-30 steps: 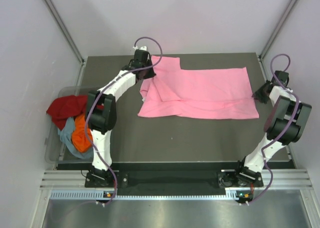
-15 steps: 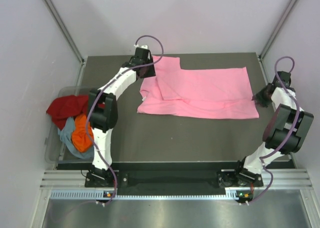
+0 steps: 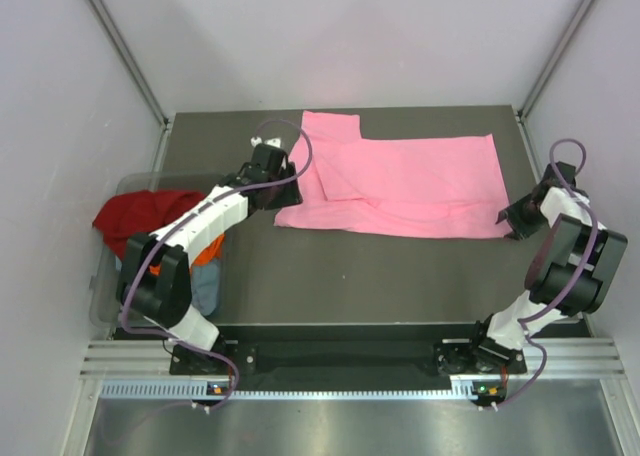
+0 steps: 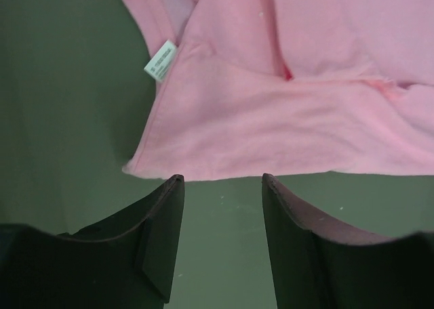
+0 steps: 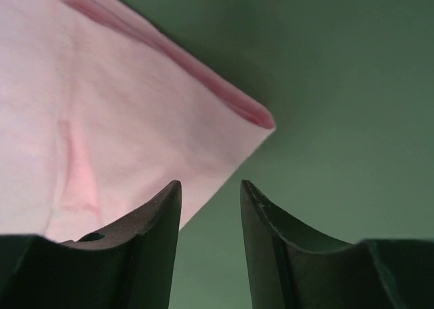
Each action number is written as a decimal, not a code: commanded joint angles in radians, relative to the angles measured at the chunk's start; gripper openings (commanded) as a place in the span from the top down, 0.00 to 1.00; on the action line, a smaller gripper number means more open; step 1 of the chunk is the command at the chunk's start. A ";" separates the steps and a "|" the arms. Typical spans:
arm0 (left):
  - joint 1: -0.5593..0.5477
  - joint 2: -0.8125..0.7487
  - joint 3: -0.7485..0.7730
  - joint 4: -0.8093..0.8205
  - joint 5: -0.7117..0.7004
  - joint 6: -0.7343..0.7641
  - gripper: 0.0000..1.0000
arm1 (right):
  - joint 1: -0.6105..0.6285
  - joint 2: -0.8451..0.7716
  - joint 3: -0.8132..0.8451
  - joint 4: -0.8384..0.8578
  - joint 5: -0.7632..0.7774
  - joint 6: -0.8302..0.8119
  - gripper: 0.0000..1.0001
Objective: Fold and stack the t-shirts
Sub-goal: Fold the tshirt
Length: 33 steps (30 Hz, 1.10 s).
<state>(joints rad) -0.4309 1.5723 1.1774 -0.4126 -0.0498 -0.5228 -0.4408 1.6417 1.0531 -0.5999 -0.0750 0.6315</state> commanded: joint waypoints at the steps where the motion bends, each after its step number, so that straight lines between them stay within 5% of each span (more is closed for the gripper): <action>1: 0.006 0.011 -0.041 0.066 0.007 -0.057 0.46 | -0.027 -0.026 -0.016 0.011 0.041 0.014 0.59; 16: 0.003 0.175 -0.098 0.166 -0.016 -0.097 0.49 | -0.033 0.043 -0.100 0.169 0.098 0.028 0.65; 21: 0.003 0.204 -0.078 0.065 -0.152 -0.091 0.60 | -0.033 0.038 -0.082 0.143 0.147 -0.027 1.00; 26: 0.003 0.193 -0.077 -0.051 -0.272 -0.086 0.65 | -0.035 -0.008 -0.062 0.095 0.184 -0.082 1.00; 33: -0.014 0.058 -0.194 -0.058 -0.251 -0.120 0.65 | -0.032 -0.029 -0.090 0.104 0.162 -0.098 1.00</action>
<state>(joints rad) -0.4393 1.7130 1.0218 -0.3851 -0.2558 -0.6304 -0.4686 1.6531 0.9573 -0.4858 0.0410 0.5667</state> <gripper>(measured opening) 0.347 0.011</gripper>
